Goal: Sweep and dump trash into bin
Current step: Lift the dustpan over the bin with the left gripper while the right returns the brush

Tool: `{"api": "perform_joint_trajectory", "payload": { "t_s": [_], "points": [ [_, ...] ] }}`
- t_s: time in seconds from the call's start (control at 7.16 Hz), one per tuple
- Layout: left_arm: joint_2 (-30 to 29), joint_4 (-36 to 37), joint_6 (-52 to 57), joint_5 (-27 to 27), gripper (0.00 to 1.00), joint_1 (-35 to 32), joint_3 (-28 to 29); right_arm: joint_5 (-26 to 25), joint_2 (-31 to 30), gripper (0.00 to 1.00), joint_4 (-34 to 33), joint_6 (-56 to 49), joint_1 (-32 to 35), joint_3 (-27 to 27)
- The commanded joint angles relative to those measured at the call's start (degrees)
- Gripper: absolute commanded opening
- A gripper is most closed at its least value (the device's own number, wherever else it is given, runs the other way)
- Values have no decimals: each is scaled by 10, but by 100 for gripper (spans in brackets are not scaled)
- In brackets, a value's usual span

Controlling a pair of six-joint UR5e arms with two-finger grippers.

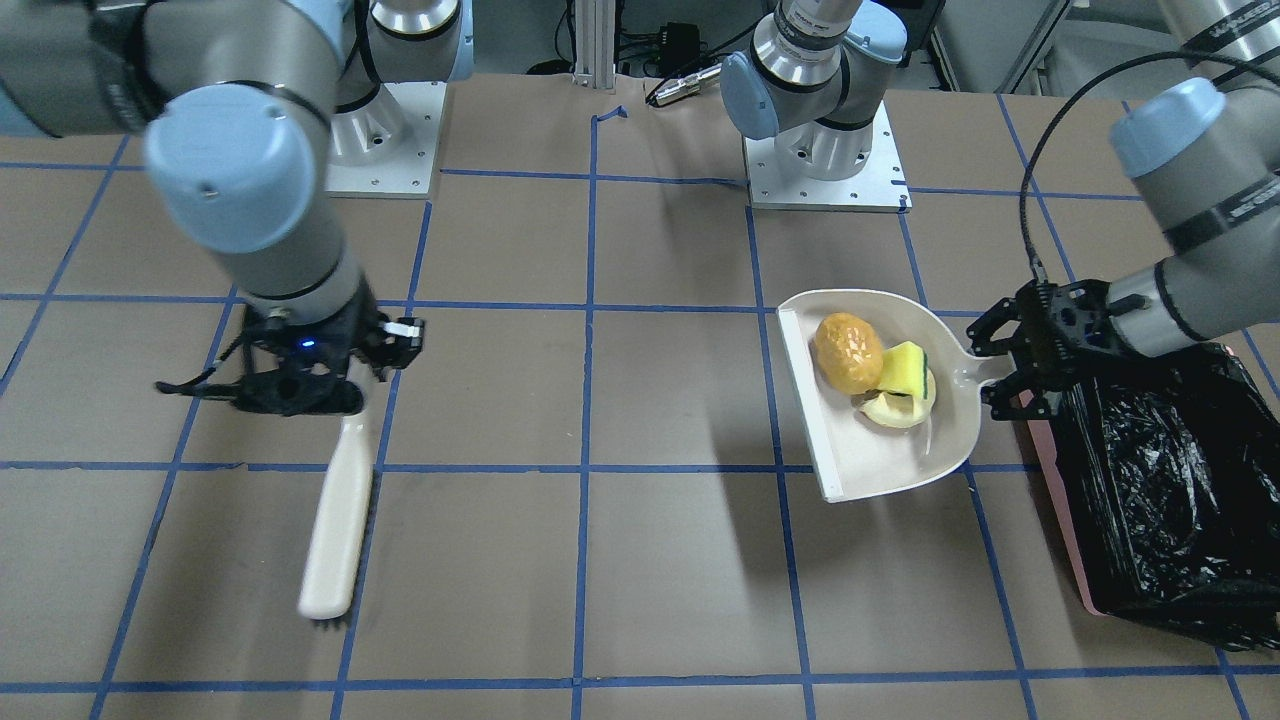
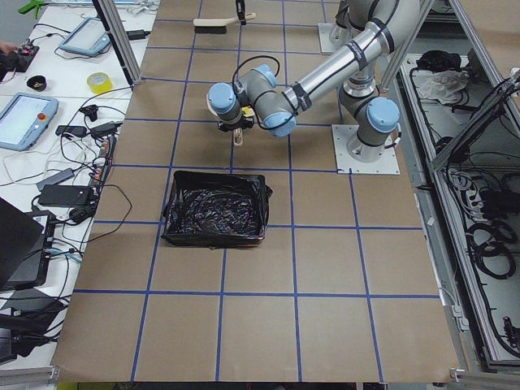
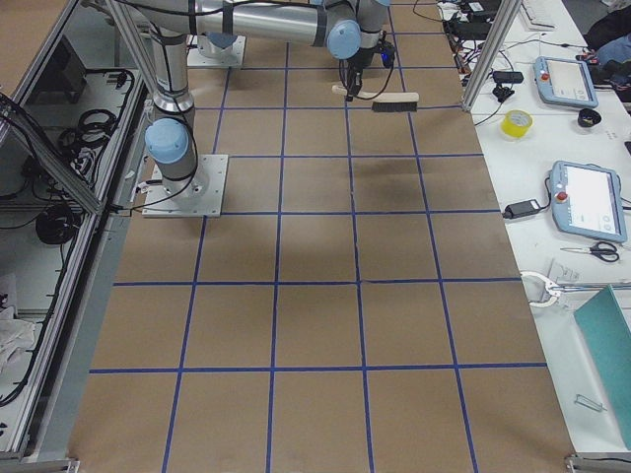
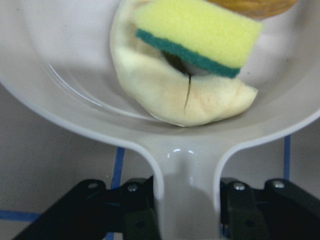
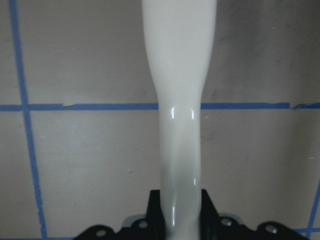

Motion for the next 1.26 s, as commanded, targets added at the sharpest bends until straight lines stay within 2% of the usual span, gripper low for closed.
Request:
{"api": "perform_joint_trajectory", "payload": {
  "t_s": [0.0,0.56,0.84,1.12],
  "points": [
    [9,-91,47,8,0,97,59,0,3,0,-25,-110,-122,13],
    [-11,-85,47,112,0,231,135,-4,37,0,-143,-199,-182,71],
    [-22,-57,36,149,0,250,174,-14,65,0,-153,-202,-192,76],
    [-46,-4,35,148,0,282,182,-18,76,0,-152,-207,-204,88]
  ]
}}
